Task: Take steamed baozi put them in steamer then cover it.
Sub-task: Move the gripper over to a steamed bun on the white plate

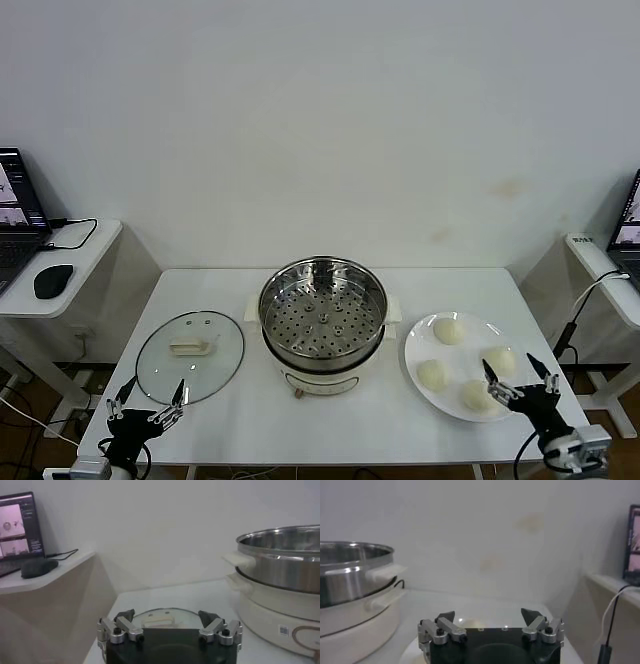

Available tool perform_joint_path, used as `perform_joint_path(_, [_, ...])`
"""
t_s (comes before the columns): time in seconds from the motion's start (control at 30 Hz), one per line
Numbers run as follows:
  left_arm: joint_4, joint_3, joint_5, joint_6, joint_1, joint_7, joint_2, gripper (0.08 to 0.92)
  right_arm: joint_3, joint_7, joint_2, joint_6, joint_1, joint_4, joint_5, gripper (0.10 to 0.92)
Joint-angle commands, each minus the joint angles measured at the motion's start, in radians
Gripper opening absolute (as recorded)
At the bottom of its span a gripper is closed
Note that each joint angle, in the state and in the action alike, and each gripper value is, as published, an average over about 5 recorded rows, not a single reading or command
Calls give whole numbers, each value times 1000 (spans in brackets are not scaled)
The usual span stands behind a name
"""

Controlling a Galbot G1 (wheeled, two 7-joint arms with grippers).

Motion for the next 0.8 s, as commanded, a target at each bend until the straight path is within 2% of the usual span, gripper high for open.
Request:
perform_joint_path(0.03, [-2,0,1,1,7,-1,1,823,-4,-94,-276,-176,119,-6,-50,822])
perform_joint_path(0.13, [-8,-1,5,0,14,-2,-5,823,-25,-240,-372,-237,195,-49,-102,823])
perform_joint_path(0.23, [-20,3,18,0,23,-2,-17,823,-62,-472,-449,-260,317,-118,-192,823])
perform_joint_path(0.3, [-34,6,29,-1,29,-1,-26,823,-102,-639,-476,-254,422,-174,-279,823])
perform_joint_path(0.4, [-62,7,43,-1,37,0,-40,823,-188,-808,-504,-235,570,-249,-412,822])
perform_joint_path(0.63, [-109,-12,50,-1,54,3,-60,823,-448,-1076,-560,-165,870,-390,-630,823])
perform_joint_path(0.8, [-121,-14,61,-1,67,3,-68,823,-671,-1148,-543,-61,1038,-488,-735,823])
